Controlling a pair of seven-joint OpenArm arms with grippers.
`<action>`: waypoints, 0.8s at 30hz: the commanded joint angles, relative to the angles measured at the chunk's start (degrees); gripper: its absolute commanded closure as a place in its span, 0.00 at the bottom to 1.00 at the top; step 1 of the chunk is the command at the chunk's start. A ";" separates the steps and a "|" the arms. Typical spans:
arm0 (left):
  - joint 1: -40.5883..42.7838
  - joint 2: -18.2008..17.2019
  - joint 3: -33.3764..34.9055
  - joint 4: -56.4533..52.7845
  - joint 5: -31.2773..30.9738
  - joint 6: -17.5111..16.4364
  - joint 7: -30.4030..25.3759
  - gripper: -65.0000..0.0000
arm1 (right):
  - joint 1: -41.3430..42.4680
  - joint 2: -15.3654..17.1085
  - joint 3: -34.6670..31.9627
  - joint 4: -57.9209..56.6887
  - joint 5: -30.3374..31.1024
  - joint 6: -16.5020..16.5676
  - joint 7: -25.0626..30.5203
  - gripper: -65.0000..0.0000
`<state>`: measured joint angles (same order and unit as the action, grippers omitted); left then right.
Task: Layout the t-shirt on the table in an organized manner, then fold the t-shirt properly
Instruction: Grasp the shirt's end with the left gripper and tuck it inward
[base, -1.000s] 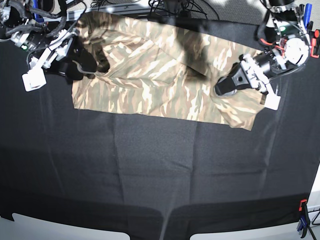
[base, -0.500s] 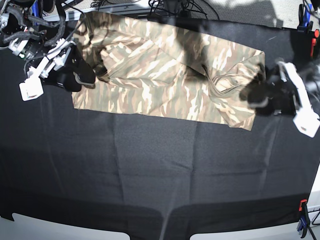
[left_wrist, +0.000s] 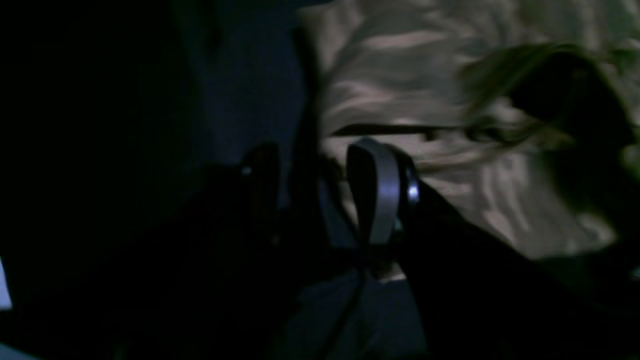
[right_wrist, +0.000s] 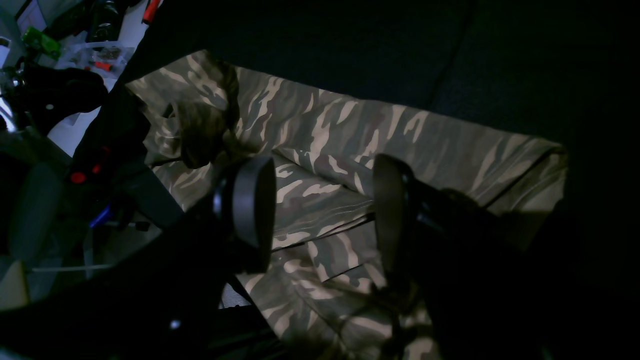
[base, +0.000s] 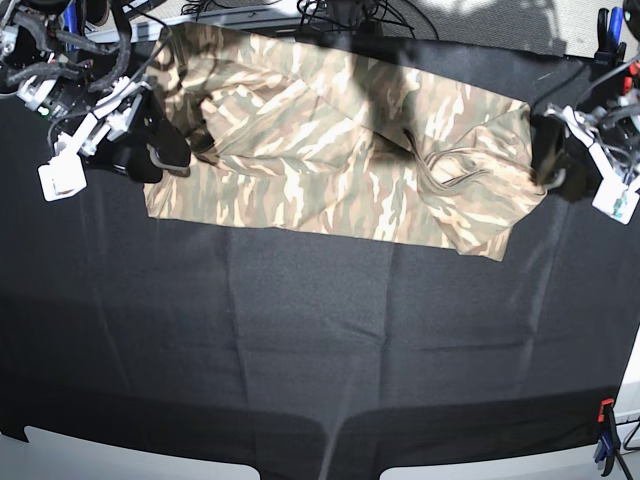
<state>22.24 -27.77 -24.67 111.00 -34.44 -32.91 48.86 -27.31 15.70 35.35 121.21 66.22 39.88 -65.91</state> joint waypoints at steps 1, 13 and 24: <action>-0.22 -0.13 -0.37 -0.35 -0.52 0.66 -1.79 0.63 | 0.15 0.63 0.26 0.81 1.73 0.12 1.14 0.53; -1.62 3.48 -0.37 -7.32 -8.28 0.79 -3.34 0.63 | 0.15 0.66 0.26 0.81 1.70 0.12 1.14 0.53; -5.57 6.14 -0.37 -15.78 -10.38 0.81 -3.02 0.63 | 0.13 0.66 0.26 0.81 1.70 0.12 1.11 0.53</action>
<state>17.26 -20.67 -24.71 94.17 -44.01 -31.68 47.33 -27.31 15.70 35.35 121.21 66.24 39.88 -65.91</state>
